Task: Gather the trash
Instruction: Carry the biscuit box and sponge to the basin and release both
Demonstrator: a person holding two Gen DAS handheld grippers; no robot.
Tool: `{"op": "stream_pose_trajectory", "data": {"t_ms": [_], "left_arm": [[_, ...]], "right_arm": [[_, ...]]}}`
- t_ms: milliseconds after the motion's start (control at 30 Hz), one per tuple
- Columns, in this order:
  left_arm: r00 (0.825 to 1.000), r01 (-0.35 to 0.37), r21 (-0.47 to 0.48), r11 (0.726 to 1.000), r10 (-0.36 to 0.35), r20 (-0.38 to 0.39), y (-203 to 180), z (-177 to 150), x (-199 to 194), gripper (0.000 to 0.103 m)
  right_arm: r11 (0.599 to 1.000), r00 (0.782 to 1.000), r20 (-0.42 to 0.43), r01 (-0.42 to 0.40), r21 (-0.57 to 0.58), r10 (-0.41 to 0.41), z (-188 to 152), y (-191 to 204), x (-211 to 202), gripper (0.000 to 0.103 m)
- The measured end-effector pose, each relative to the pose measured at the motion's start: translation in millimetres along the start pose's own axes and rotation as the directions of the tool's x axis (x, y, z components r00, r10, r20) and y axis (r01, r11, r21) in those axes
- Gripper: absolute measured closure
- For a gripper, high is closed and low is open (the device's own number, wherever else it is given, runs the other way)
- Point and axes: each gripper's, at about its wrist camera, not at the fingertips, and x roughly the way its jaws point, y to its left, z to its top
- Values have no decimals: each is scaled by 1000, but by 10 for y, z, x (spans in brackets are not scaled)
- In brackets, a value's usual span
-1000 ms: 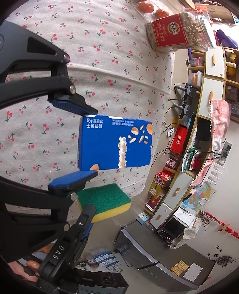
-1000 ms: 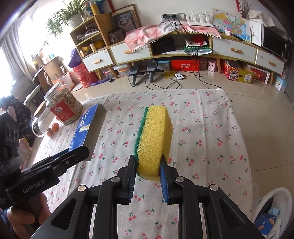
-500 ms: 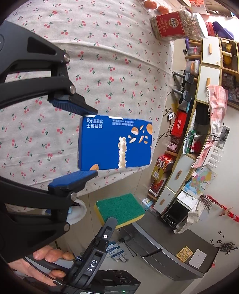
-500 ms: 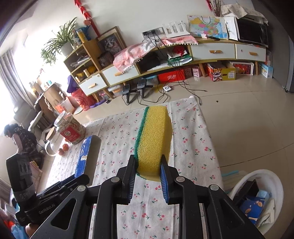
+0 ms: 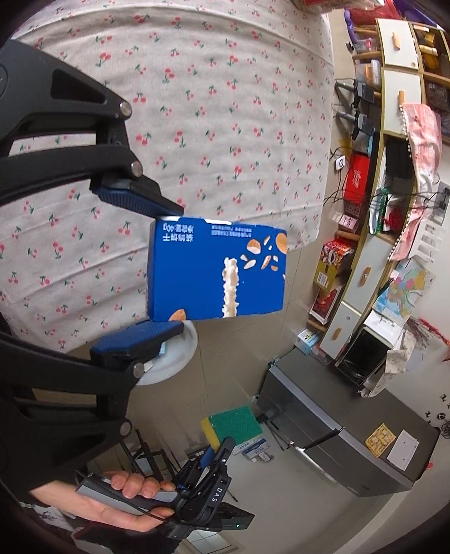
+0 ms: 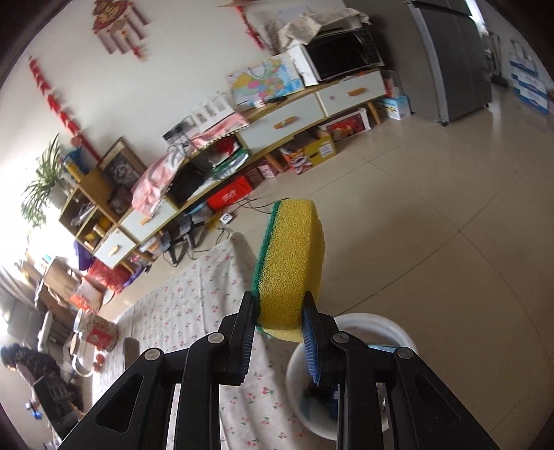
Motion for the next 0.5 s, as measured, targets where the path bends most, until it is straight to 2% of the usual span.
{"op": "stream_pose_trajectory", "data": {"t_ms": [100,200,367,500], "left_arm": [[998,38,30,999,-37,-48,-243,-67,207,43],[994,69,58,996,-63,-93,-480,-156,416,43],[978,126,64,990,-113,-176,-776,-296,774,43],[964,159,74,984,-139,-228,-993,-388,974,43]], "right_arm": [[998,999,-31,38,53,-37,24,-304,-13,77],[994,990,-110,93,53,-87,-37,-485,84,77],[986,962,-222,168,19,-160,-157,-645,359,77],[980,938,-285,195,-32,-196,-269,-680,507,76]]}}
